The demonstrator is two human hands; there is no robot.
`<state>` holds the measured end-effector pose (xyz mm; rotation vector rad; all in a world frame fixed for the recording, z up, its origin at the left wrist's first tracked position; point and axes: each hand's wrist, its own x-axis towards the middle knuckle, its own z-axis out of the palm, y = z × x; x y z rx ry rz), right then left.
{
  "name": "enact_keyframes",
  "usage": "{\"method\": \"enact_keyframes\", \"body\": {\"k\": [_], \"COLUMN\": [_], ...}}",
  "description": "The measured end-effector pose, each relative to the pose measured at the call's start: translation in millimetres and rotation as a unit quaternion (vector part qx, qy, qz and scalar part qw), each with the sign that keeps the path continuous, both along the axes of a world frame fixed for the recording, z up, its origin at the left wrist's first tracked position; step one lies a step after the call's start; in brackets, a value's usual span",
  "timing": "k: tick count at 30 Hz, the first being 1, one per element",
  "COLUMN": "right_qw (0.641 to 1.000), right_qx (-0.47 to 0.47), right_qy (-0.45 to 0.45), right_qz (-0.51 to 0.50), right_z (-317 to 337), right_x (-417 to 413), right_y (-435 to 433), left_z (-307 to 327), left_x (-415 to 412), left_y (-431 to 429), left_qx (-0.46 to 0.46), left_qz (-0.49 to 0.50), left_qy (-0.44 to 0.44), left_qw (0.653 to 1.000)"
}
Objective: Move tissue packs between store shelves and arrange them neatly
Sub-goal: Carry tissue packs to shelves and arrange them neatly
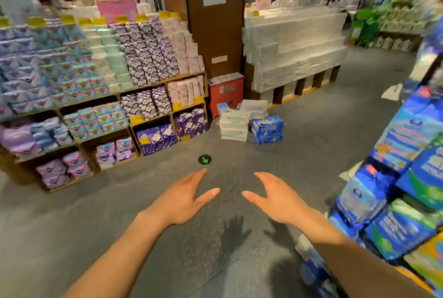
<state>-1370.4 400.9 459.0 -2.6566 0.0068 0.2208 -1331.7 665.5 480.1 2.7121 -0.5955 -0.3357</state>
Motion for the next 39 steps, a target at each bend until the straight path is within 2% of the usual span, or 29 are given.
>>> {"method": "enact_keyframes", "body": {"k": [5, 8, 14, 18, 24, 27, 32, 39], "right_qw": [0.998, 0.997, 0.994, 0.987, 0.977, 0.971, 0.978, 0.982], "right_qx": [-0.027, -0.053, -0.029, -0.007, -0.012, 0.018, 0.018, -0.004], "right_qy": [0.043, 0.026, 0.048, 0.074, 0.073, 0.057, 0.037, 0.091], "right_qz": [-0.027, -0.056, -0.091, -0.146, -0.199, -0.230, -0.204, -0.168], "right_z": [-3.1, -12.5, -30.4, -29.5, -28.5, -35.4, -42.1, -33.2], "right_x": [94.8, 157.3, 314.8, 408.6, 527.3, 583.6, 699.2, 862.5], "right_y": [-44.2, -71.4, -118.0, -154.6, -219.5, -253.7, -327.9, -422.8], "left_z": [-11.0, -26.6, -61.4, -56.9, -54.2, -72.0, -89.0, -77.6], "left_x": [111.3, 186.0, 360.2, 475.2, 627.1, 699.5, 815.4, 958.7], "left_y": [-36.5, -60.1, -112.3, -153.5, -227.7, -269.0, -350.8, -435.8], "left_qx": [0.038, 0.039, 0.019, 0.030, 0.013, 0.013, 0.009, -0.020], "left_qz": [-0.023, -0.042, -0.087, -0.129, -0.181, -0.200, -0.195, -0.163], "left_qy": [-0.027, -0.038, -0.036, -0.030, 0.008, -0.019, 0.000, 0.043], "left_qw": [0.999, 0.998, 0.995, 0.991, 0.983, 0.980, 0.981, 0.985]}}
